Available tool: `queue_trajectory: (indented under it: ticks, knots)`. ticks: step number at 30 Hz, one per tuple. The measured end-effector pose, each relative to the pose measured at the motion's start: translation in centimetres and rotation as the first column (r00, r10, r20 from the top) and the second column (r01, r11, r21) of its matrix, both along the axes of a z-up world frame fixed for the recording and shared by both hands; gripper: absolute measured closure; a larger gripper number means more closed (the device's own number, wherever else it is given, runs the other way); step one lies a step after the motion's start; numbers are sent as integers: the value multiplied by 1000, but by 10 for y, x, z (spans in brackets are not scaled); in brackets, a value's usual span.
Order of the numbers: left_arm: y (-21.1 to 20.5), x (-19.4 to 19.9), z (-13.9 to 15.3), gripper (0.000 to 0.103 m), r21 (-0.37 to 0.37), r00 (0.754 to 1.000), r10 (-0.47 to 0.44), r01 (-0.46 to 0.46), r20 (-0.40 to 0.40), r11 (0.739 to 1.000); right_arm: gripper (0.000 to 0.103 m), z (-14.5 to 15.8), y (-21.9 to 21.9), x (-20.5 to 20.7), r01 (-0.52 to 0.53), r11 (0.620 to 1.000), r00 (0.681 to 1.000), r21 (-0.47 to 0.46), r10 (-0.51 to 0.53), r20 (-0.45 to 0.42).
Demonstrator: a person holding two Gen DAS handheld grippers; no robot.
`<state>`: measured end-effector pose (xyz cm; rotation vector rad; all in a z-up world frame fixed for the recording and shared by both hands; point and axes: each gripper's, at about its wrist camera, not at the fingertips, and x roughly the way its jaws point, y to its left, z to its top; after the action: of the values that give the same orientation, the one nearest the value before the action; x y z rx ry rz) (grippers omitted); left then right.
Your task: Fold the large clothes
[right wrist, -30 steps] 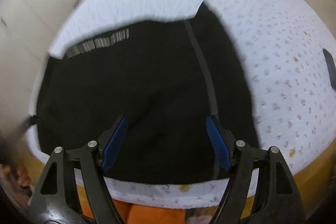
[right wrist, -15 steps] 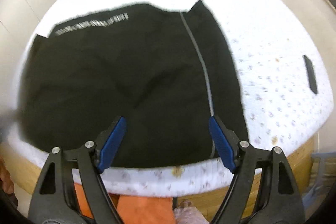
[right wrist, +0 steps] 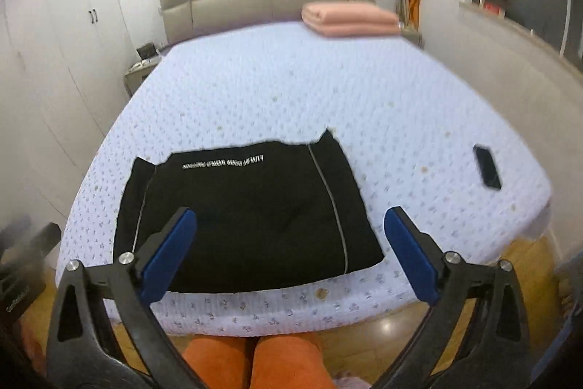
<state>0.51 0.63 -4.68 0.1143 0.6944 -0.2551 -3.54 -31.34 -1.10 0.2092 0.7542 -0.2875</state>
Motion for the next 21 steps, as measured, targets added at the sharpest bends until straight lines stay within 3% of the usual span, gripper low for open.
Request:
queue_trajectory:
  ticks: [9,21]
  knots:
    - [-3,-46,41,26,-35,998,22,-20,58,999,0,24,28,-28,-6,994,998,-106,13,64]
    - [-6,-45,20,25,1,999,37,-37,30,999,0,7,51,-20,-38,992,999,-121,41,19]
